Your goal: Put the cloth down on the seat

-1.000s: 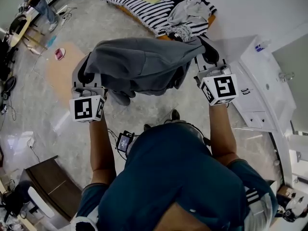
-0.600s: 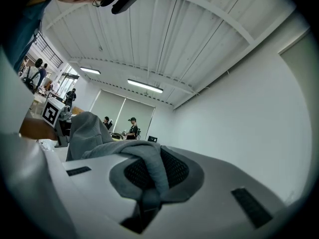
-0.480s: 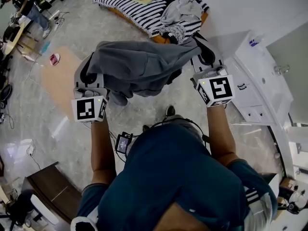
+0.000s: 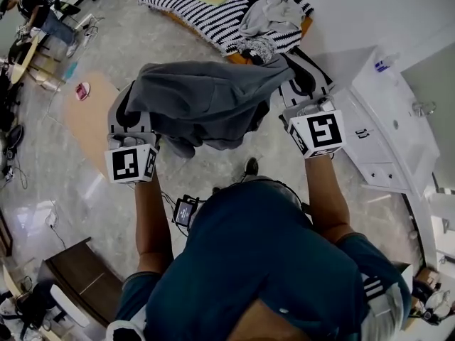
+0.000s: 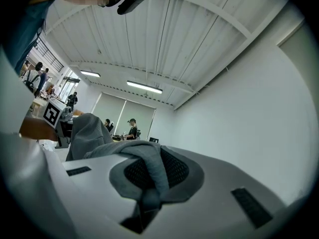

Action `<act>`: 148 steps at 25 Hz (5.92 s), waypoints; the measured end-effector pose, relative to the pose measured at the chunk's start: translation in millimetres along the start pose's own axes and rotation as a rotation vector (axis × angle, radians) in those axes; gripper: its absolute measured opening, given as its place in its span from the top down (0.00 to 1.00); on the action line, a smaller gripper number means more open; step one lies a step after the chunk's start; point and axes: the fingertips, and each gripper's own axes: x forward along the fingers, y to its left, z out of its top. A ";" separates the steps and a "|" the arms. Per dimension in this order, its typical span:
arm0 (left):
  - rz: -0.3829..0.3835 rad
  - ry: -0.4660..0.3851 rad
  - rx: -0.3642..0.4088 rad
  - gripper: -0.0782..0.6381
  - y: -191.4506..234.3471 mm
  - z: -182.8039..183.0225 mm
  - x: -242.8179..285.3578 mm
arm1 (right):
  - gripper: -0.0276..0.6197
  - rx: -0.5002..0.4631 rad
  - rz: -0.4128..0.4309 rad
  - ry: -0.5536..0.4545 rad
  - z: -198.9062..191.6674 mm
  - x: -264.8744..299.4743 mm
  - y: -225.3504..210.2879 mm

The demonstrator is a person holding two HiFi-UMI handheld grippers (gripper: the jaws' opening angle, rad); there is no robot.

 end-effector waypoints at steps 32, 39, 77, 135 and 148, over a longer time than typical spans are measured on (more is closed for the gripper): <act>0.021 0.044 0.045 0.81 -32.2 -20.9 149.0 | 0.91 0.058 0.052 -0.017 -57.1 82.1 -126.3; -0.021 0.020 0.026 0.81 11.5 -23.2 164.8 | 0.91 0.038 -0.016 -0.011 -45.0 117.7 -121.7; 0.035 0.038 -0.010 0.81 9.1 -75.1 303.0 | 0.91 0.069 0.062 -0.009 -101.1 227.0 -208.7; 0.038 0.030 0.022 0.81 130.4 -118.8 481.4 | 0.91 0.060 0.061 -0.039 -129.8 436.4 -278.9; 0.004 0.022 -0.006 0.81 151.9 -128.2 507.7 | 0.91 0.058 0.001 0.007 -138.0 461.4 -290.3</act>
